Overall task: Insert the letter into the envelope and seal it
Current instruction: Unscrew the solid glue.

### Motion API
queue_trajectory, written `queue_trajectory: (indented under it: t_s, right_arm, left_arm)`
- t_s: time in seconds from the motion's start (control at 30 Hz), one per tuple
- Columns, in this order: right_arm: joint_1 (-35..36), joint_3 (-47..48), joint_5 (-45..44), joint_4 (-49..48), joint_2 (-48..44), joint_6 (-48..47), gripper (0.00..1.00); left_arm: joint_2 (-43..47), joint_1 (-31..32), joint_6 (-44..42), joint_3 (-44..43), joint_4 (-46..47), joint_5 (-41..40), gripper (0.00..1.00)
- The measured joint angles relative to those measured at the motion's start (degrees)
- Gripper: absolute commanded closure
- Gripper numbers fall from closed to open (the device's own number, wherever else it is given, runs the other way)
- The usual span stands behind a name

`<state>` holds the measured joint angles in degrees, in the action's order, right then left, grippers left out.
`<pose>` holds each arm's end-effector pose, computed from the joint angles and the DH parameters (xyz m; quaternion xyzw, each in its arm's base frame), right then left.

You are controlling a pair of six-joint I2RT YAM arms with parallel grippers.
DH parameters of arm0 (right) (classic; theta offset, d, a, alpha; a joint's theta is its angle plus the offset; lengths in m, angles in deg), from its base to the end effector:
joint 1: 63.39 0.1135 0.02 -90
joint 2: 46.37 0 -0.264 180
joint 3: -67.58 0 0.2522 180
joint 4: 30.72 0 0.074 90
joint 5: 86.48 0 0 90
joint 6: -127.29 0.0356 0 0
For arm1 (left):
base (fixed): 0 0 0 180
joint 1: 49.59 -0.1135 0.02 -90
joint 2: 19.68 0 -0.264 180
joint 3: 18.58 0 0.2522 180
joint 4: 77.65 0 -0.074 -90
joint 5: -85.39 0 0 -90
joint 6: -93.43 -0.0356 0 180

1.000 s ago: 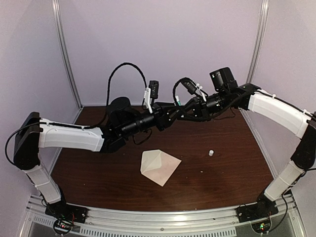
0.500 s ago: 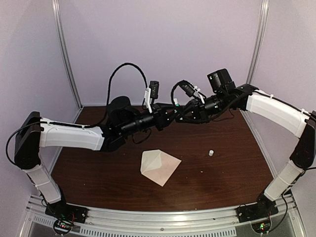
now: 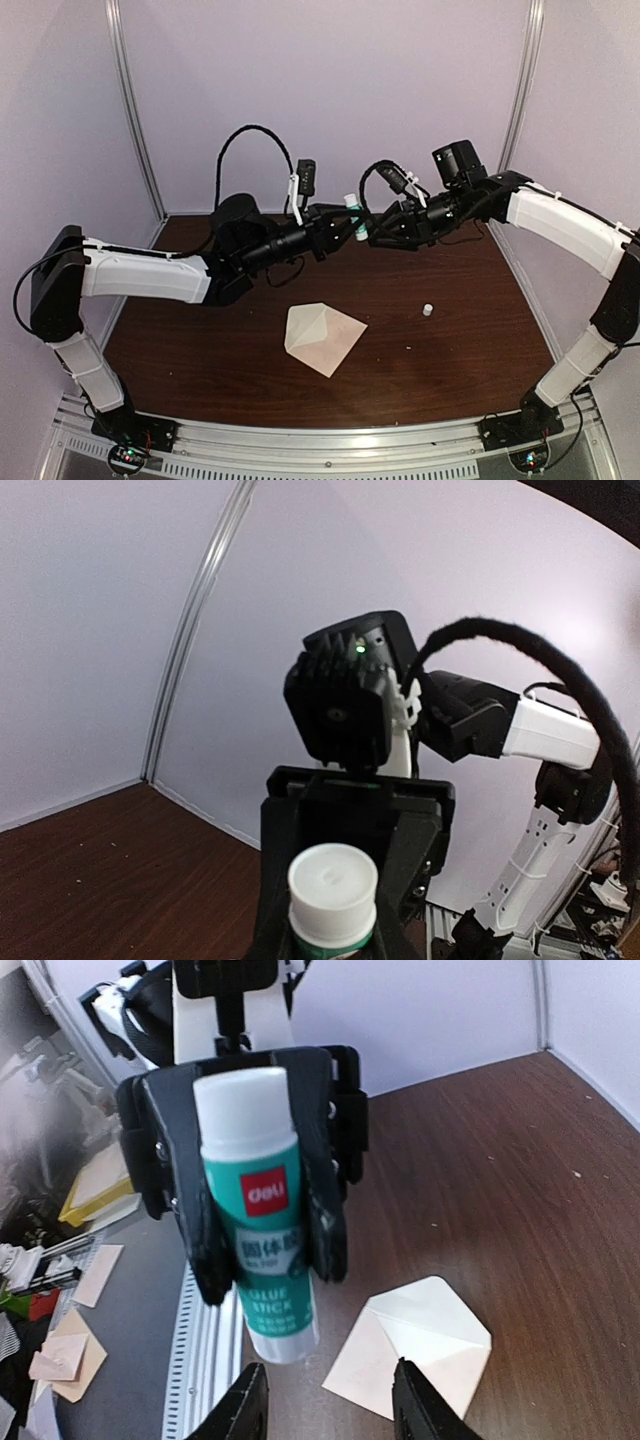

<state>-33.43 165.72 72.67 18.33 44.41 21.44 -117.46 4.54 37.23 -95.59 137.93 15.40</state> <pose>0.2766 0.1978 0.3521 -0.5063 0.6017 0.5553 0.2708 0.2218 -0.3276 0.3131 0.2415 0.5671 -0.6180 0.4880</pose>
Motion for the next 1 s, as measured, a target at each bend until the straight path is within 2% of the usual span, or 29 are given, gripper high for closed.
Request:
queue_trajectory:
  t_s: [0.17, 0.3, 0.5, 0.6, 0.77, 1.0]
  right_arm:
    - [1.36, -1.29, -16.57, -1.03, -3.82, 1.25, 0.53]
    - [5.92, -0.35, -29.22, -0.68, -3.54, 1.42, 0.51]
    - [11.76, 6.43, -41.22, 0.26, 0.66, 2.34, 0.50]
    - [12.20, 8.63, -44.19, 0.31, 1.84, 2.45, 0.51]
    - [12.20, 10.86, -46.42, 0.55, 2.10, 2.60, 0.58]
    - [13.05, 11.10, -45.92, 1.22, 2.14, 2.10, 0.58]
  left_arm:
    - [0.63, 0.00, 1.36, 2.67, 2.80, -8.24, 1.00]
    - [0.66, 0.33, 3.10, 4.28, 5.49, -15.52, 1.00]
    - [0.66, 0.72, 6.75, 4.44, 8.26, -21.94, 1.00]
    - [0.66, 0.72, 8.04, 4.48, 8.83, -23.04, 1.00]
    - [0.66, 0.72, 9.31, 4.55, 9.42, -23.69, 1.00]
    - [0.66, 0.72, 9.86, 4.94, 9.79, -23.93, 1.00]
